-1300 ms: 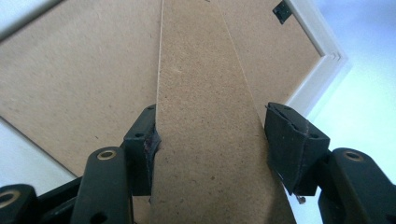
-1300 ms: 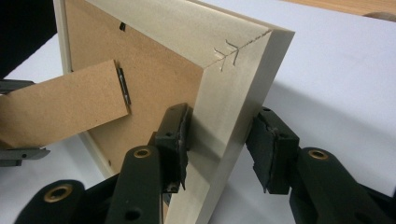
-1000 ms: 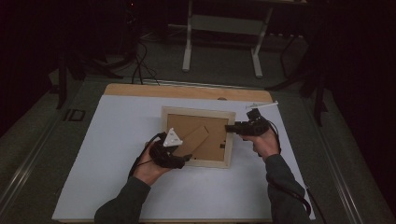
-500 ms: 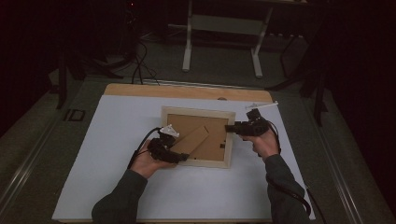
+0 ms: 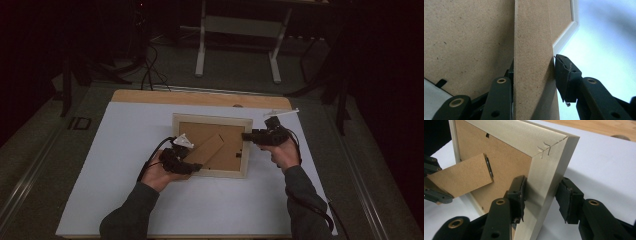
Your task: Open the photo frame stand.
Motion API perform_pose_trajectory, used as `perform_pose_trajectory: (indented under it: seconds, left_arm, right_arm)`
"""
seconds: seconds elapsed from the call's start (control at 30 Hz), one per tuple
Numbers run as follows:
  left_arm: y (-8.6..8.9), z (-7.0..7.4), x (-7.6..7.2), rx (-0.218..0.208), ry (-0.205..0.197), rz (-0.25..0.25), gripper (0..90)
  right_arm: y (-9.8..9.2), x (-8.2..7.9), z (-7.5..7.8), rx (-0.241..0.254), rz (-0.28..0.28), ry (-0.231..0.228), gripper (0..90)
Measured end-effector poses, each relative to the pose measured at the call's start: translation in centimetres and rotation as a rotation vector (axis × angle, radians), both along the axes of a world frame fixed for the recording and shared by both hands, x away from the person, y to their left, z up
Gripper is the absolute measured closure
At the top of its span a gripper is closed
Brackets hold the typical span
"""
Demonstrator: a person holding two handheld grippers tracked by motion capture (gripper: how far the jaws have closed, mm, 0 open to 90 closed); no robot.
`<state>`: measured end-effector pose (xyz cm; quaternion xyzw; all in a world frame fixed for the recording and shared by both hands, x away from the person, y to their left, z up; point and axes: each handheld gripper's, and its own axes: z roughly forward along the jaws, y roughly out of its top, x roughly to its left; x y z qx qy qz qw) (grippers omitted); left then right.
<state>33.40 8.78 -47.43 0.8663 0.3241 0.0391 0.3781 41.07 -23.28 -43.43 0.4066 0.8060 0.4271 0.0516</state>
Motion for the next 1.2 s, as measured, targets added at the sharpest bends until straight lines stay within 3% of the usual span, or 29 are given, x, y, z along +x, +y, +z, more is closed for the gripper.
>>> perform_pose_trajectory:
  seconds: [0.53,0.7,1.2]
  left_arm:
    - [-0.8,0.6,0.1,0.027,-0.066,0.026,67.4]
    - [-1.0,0.7,0.3,0.031,-0.073,0.039,69.3]
    - [-1.7,0.7,1.0,0.042,-0.092,0.057,71.0]
  right_arm:
    - [-0.3,-0.6,1.4,0.012,-0.016,-0.070,62.1]
    - [-0.2,-0.9,1.8,0.001,-0.025,-0.104,62.6]
    - [-0.1,-1.2,2.2,-0.028,-0.048,-0.151,63.0]
